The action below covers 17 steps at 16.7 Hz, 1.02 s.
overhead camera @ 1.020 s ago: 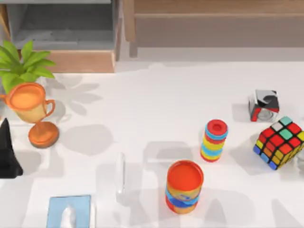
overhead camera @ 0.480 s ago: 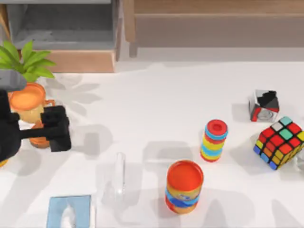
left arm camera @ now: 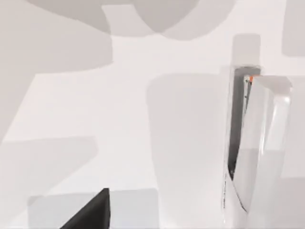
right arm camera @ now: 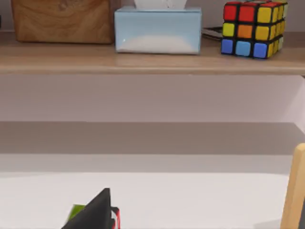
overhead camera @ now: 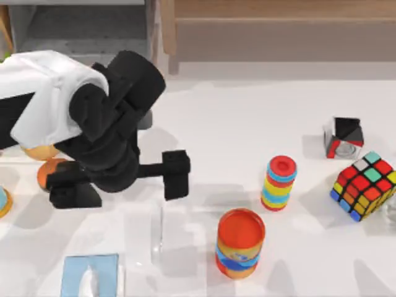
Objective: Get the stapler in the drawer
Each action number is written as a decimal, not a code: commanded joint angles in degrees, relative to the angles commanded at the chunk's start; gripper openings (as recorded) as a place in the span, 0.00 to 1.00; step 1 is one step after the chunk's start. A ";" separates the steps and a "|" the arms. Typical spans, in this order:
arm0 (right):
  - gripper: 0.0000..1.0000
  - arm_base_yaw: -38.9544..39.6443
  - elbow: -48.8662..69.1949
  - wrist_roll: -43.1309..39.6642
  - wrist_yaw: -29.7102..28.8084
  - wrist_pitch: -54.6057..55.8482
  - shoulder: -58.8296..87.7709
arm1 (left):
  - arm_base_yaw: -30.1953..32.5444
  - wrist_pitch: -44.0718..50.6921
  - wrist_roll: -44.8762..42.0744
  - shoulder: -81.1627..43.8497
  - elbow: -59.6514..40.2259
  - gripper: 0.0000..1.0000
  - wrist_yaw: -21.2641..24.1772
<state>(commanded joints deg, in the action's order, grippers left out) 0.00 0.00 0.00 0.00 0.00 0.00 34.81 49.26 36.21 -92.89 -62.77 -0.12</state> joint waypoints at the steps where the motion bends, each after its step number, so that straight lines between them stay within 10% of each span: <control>1: 1.00 0.00 0.00 0.00 0.00 0.00 0.00 | 1.32 1.87 1.37 -3.62 -2.38 1.00 0.00; 17: 1.00 0.00 0.00 0.00 0.00 0.00 0.00 | 3.36 -2.07 3.65 -16.69 -3.76 1.00 -0.10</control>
<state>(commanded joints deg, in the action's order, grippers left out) 0.00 0.00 0.00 0.00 0.00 0.00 38.17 47.19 39.87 -109.59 -66.52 -0.22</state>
